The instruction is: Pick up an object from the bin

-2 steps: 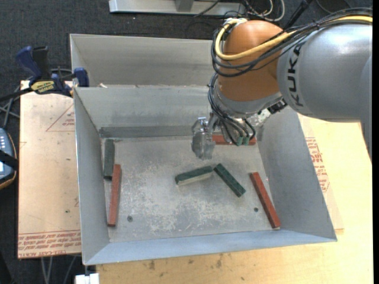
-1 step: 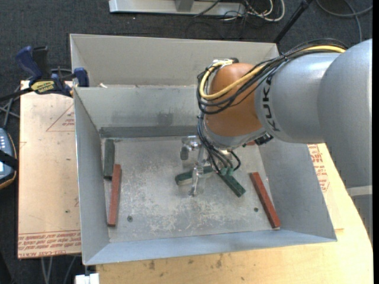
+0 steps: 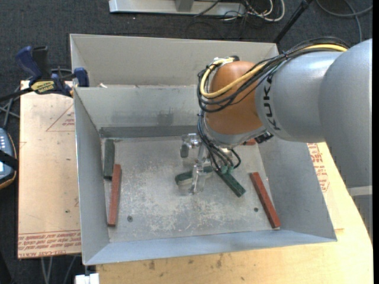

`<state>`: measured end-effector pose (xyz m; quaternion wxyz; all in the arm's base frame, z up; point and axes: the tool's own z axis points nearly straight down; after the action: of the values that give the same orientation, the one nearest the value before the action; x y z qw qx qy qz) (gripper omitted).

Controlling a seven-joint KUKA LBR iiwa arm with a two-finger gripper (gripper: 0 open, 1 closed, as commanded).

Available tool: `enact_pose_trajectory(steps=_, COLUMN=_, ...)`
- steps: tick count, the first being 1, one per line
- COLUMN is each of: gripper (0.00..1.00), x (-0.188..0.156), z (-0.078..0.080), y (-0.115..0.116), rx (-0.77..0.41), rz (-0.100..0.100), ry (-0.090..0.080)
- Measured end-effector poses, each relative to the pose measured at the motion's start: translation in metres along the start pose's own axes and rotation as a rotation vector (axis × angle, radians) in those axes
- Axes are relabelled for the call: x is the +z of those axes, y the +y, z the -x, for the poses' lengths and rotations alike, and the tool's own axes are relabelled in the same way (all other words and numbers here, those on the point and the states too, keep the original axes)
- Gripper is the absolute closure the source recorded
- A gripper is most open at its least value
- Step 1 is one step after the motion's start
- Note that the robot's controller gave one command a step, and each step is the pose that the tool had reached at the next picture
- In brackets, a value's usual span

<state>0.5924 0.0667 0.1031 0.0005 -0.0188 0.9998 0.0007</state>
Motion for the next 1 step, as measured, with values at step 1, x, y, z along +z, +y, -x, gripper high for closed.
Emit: enact_pose_trajectory(steps=1, gripper=1.0, x=0.032, z=0.0532, y=-0.0153, rx=-0.221, rz=0.0, ry=-0.004)
